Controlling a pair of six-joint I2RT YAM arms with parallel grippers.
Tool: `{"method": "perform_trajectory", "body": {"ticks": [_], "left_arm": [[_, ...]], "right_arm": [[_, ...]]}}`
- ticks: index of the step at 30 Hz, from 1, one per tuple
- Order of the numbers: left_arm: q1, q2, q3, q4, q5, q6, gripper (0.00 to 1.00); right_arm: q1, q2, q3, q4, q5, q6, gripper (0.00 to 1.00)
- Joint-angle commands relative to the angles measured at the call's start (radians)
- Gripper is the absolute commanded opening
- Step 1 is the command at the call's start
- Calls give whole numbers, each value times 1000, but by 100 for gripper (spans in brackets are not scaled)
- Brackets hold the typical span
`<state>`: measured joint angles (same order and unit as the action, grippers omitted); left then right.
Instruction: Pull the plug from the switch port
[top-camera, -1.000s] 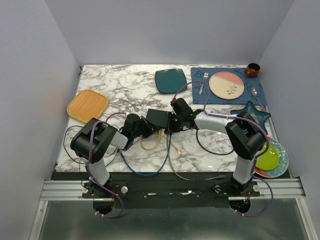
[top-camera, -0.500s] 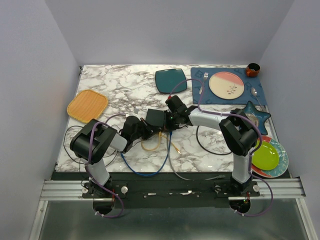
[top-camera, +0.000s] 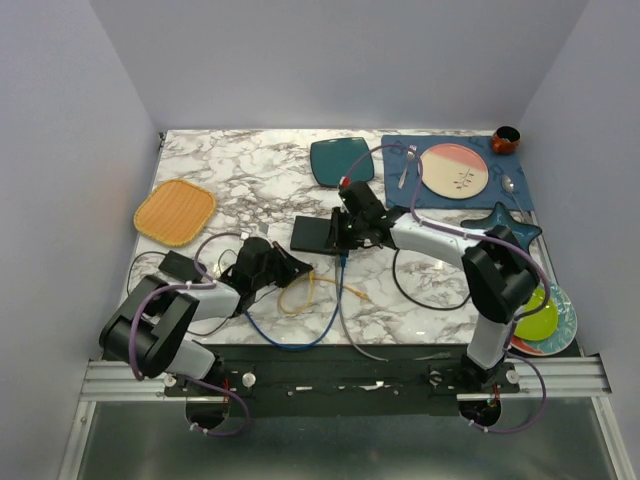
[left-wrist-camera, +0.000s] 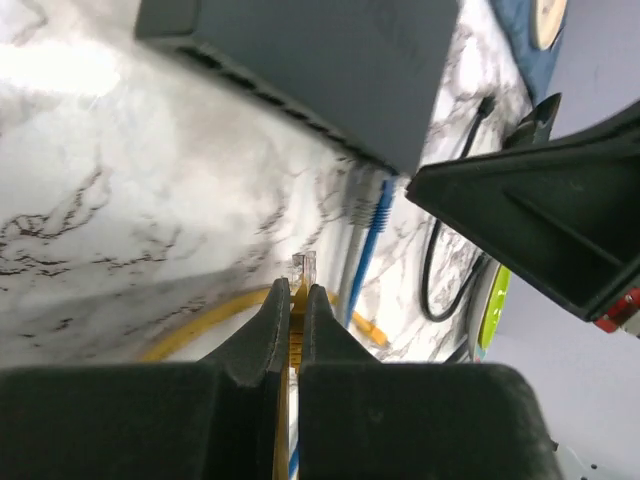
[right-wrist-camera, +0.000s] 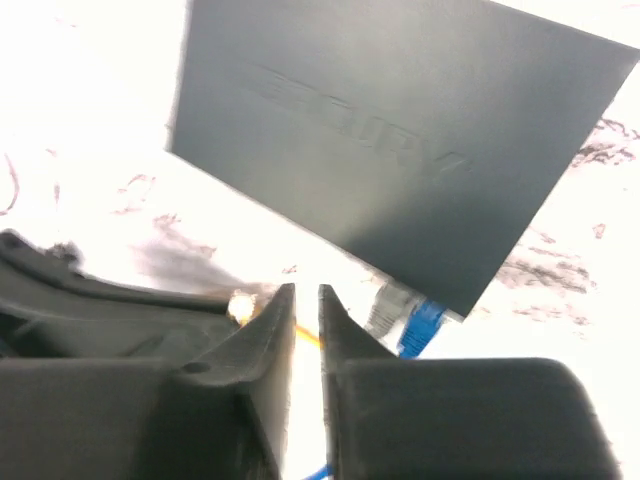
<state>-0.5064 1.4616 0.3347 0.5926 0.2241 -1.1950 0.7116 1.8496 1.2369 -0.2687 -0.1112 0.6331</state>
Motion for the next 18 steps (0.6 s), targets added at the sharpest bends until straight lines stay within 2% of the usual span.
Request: {"method": "perform_trajectory", "body": {"ticks": [1,2,5,8,13,18], "left_arm": [[-6,-145,104,-225,-97,98,0],[-6,-176,122,-249,-104,107,0],[-6,-219,174,-309,-121,127,0],[-6,-242,190,-336,-137,127,0],[-6,-264,170,-343,-147,107,0],[-7,-299,147,-340,-146,95,0]], "right_arm": [[-4,-136,-54,32,-85,-53,40],[-4,-153,-71,51,-155,-56,51],[8,-219,-161,144,-281,-64,64],[49,-273,-235,235,-337,-72,70],[146,-296,-283,322,-329,-73,72],[164,-256,-284,376,-277,-13,70]]}}
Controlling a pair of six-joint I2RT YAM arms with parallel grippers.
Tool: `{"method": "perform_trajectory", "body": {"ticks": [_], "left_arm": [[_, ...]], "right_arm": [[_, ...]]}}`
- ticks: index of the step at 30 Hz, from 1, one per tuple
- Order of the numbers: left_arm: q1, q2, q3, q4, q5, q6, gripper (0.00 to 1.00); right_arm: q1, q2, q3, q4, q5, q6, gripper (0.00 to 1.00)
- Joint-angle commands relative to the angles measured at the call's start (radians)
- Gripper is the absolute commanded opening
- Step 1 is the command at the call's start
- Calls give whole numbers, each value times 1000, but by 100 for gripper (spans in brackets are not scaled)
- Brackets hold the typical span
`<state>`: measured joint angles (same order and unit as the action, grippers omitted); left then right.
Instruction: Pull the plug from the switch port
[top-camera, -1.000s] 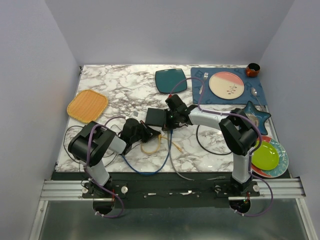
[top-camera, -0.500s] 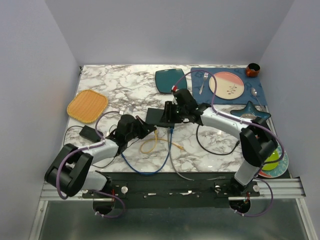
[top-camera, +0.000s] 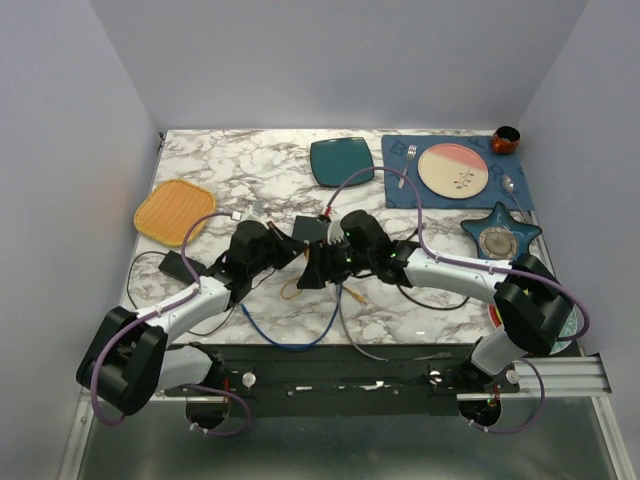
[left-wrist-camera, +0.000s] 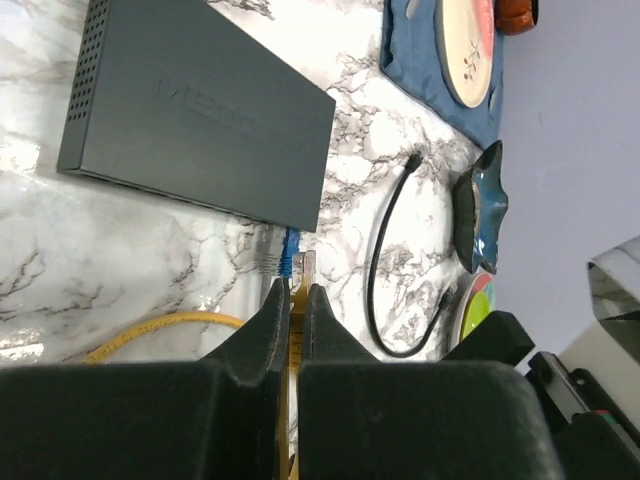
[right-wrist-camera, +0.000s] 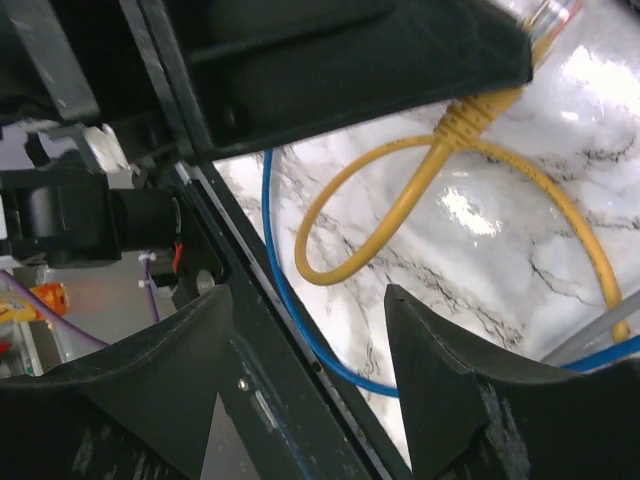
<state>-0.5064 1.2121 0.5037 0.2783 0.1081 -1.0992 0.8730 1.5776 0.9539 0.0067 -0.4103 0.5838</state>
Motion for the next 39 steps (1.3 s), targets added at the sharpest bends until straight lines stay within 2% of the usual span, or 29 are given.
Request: {"method": "perform_trajectory", "body": {"ticks": [1,4,5,6,11,13,14,15,16,17,18,20,24,33,39], "left_arm": [[-7,-55,-28,-27,-28,-1,0],[-7,-85,-42,-39,-27,-1,0],[-7,-100,-45,-42,-30,-4,0],[-7,-109,-48,-47,-30,-5,0],[-7,-177,-56,-97,-54,-10,0],[-7,-190,-41,-144,-70,-1,0],[-6,-195,-31,-168,-87,2,11],[-4,-203,-21,-194,-96,13,18],[-3,-207,2,-236,-100,22,26],[0,-216,16,-263,-137,28,42],[8,-221,28,-275,-152,33,49],[20,-232,45,-330,-169,42,65],[55,-238,44,-350,-173,24,76],[121,-220,-39,-318,-139,-37,77],[129,-197,-77,-283,-117,-54,77]], "right_arm": [[4,25,3,114,24,40,70],[4,76,42,116,41,60,62],[6,88,52,115,35,60,51],[7,111,63,113,28,63,47],[50,148,123,78,1,45,34],[75,138,129,70,-7,36,24],[81,128,134,59,8,36,20],[86,116,131,56,11,33,9],[84,104,129,49,5,22,5],[86,72,120,49,-4,14,3],[86,53,120,49,-28,8,1],[87,-2,115,39,-50,-2,1],[89,-83,121,27,-129,-19,1],[89,-234,158,16,-313,-61,1],[89,-291,129,195,-419,-1,1]]}}
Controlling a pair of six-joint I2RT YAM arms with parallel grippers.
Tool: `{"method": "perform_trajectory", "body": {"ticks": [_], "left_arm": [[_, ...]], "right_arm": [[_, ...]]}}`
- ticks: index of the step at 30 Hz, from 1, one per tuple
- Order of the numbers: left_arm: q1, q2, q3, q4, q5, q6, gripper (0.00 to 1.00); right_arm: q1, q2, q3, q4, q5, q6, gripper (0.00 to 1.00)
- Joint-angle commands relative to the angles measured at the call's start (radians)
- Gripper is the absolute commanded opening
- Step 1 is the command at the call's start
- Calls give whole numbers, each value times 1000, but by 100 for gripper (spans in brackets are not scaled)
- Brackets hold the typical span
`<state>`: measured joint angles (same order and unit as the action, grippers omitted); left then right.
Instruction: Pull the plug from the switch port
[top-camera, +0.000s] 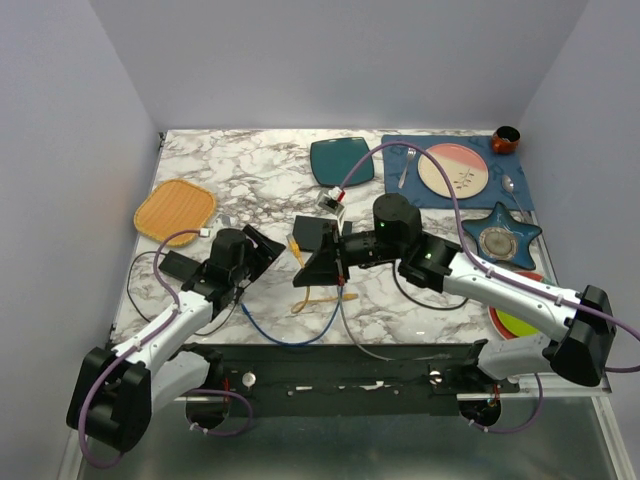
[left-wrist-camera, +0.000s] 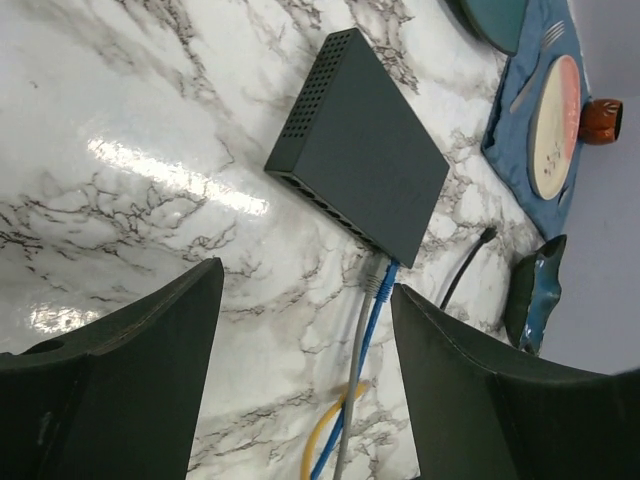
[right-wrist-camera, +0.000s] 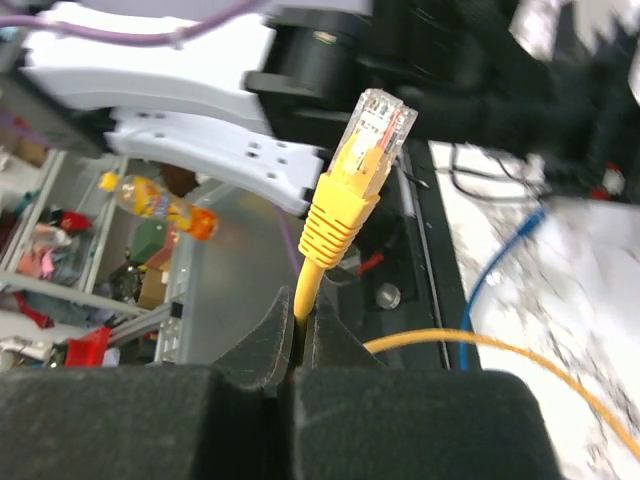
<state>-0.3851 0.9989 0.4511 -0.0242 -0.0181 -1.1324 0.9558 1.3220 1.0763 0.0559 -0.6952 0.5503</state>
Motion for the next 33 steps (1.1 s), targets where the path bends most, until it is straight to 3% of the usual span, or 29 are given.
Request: {"method": "perform_trajectory", "body": {"ticks": [1,4,14,18,19,21,22,25,33], "left_arm": [[8,20,-35,52,12,-29,77],[8,29,-54,69,17,-36,76],[8,30,-98,112,40,-53,75],[8,12,-104,95,27,-50,75],[8,7,-107,89,26,-49,75],[8,6,-109,83,26,-49,75],[8,7,-109,83,24,-55,75],[8,26,-106,79,26,-63,75],[8,56,-97,55,0,-66,75]], "right_arm": [[6,-35,-2,236,-147,74,1],[6,-29,-23,375,-162,141,1],[8,23,80,518,-135,191,1],[6,-35,148,219,93,-11,1],[6,-49,169,62,273,-92,1],[6,-55,238,-98,498,-134,1],[3,-47,260,-236,724,-162,1],[-31,9,335,-481,1060,-120,1],[-310,-53,102,-545,1091,26,1]]}}
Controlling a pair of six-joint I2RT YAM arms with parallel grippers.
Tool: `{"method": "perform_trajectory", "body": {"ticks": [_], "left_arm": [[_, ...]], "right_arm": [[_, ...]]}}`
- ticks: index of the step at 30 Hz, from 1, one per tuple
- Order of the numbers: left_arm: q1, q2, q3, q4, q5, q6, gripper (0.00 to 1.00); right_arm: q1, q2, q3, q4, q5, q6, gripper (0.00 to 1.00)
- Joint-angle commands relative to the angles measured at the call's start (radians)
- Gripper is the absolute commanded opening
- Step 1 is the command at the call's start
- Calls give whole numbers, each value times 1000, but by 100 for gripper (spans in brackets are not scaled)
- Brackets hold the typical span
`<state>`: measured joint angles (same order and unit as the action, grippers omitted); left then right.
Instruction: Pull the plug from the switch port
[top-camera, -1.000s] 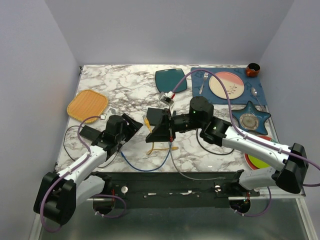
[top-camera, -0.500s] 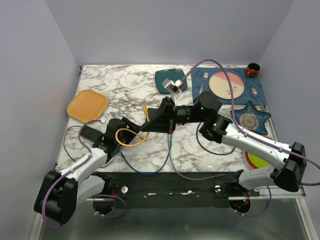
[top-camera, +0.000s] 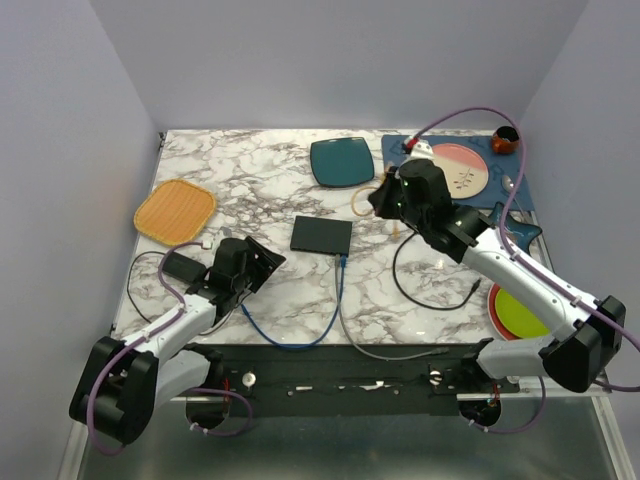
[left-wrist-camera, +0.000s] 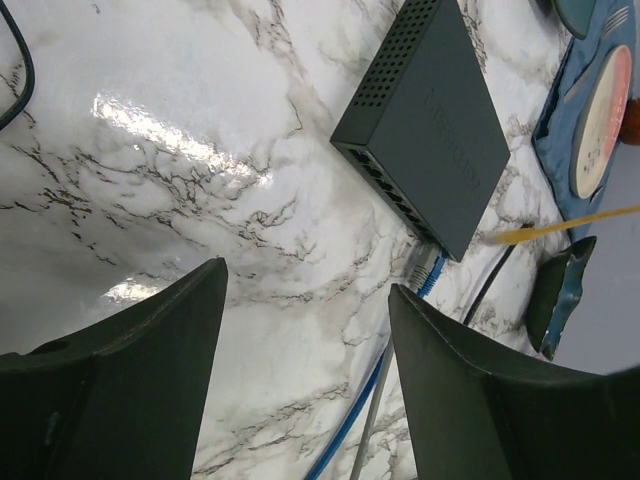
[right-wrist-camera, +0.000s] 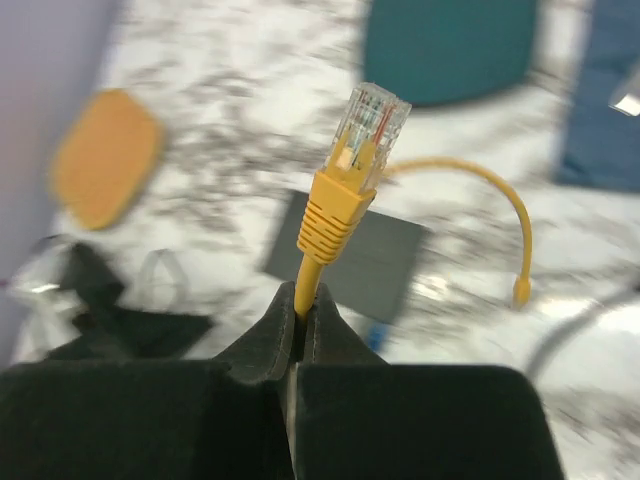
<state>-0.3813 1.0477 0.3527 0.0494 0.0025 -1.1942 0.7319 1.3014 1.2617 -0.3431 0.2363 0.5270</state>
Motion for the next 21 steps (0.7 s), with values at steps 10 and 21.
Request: {"method": "perform_trajectory", "body": {"ticks": [10,21], "left_arm": [[4,55,0,15,-4,-15,73],[4,86,-20,47,42,-2,73]], "right_arm": [[-239,-19,-105,-263,115,76,1],[-253,-201,-439,-117,61,65,70]]}}
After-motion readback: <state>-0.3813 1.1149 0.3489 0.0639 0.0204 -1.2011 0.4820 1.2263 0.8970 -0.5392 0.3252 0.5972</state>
